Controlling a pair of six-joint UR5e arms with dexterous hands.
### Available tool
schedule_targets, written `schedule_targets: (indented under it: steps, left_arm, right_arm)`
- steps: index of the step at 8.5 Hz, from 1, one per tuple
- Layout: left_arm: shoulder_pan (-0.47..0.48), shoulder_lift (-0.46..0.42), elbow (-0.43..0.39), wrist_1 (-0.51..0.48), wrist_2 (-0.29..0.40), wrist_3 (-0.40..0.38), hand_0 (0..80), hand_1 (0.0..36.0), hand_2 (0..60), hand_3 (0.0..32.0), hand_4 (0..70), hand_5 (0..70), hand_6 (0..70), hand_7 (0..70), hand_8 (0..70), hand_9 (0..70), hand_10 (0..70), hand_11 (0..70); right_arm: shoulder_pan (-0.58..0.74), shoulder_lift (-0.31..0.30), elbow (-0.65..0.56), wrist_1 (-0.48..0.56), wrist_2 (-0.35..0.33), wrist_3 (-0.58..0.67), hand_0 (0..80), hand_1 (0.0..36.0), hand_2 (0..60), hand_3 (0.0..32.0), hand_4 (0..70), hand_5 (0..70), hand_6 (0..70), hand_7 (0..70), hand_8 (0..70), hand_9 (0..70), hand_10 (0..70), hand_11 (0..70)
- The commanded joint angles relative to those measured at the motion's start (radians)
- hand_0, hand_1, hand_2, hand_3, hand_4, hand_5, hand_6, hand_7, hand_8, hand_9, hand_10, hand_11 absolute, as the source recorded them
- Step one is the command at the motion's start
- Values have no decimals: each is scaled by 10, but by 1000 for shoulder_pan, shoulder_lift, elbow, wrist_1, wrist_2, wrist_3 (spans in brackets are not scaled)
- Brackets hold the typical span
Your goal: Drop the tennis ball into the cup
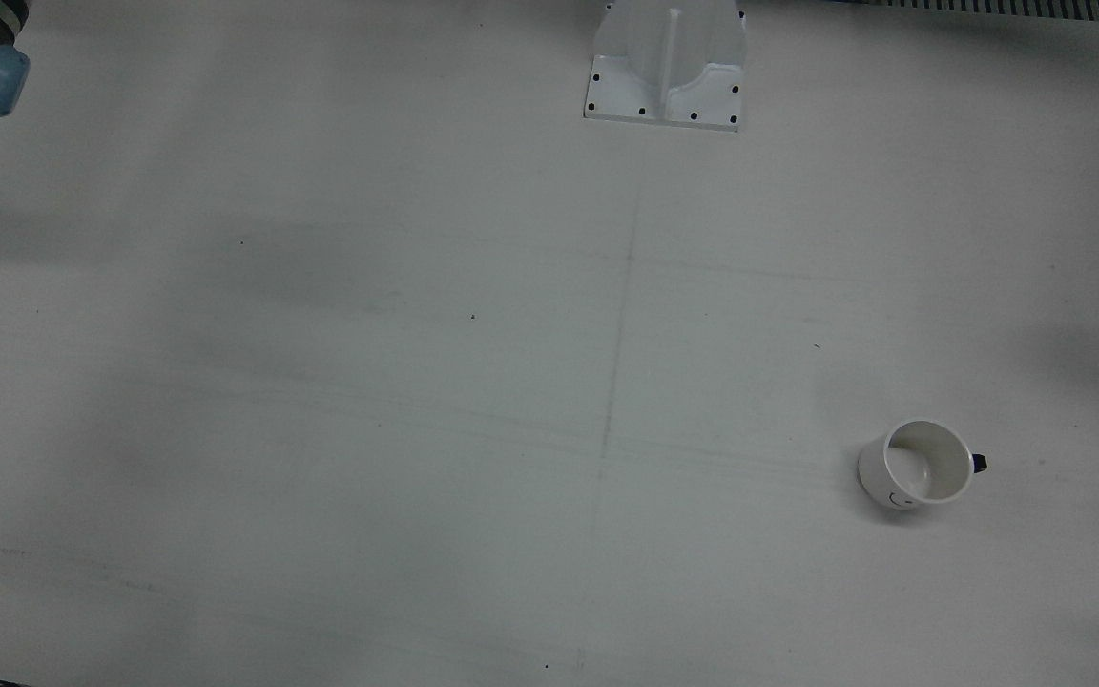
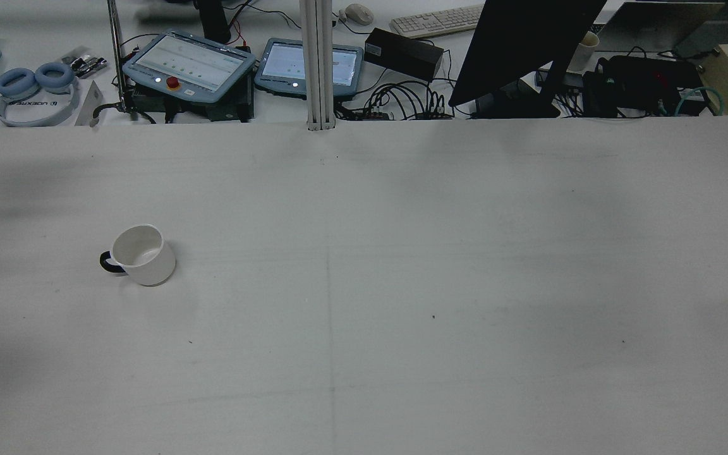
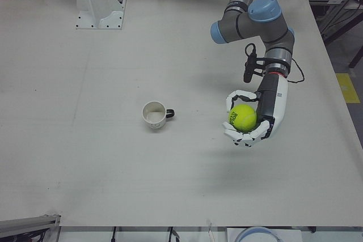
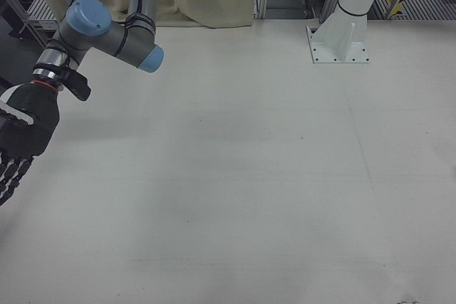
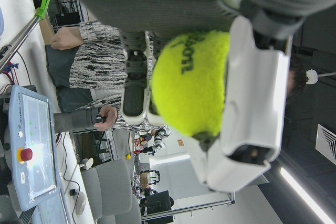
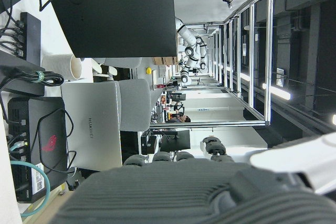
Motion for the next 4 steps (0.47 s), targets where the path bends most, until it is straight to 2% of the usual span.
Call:
schedule_targets:
  steps: [1,3,4]
  left_arm:
    - [1,1,-1,2,0,0,800,360,600,0,369,341,700,700,503,640,345,526]
    - [13,-3,-26,-3,2,1,800,360,600,0,380,352,700,700,504,642,345,526]
    - [92,-9,-62,11,2,1,800,360,600,0,378,341,700,700,505,643,347,529]
  right_arm:
    - [0,0,1,0,0,0,0,0,0,0,0,0,0,0,0,0,0,0]
    - [0,0,1,0,0,0,0,0,0,0,0,0,0,0,0,0,0,0]
    - [0,0,1,2,0,0,0,0,0,0,0,0,0,0,0,0,0,0]
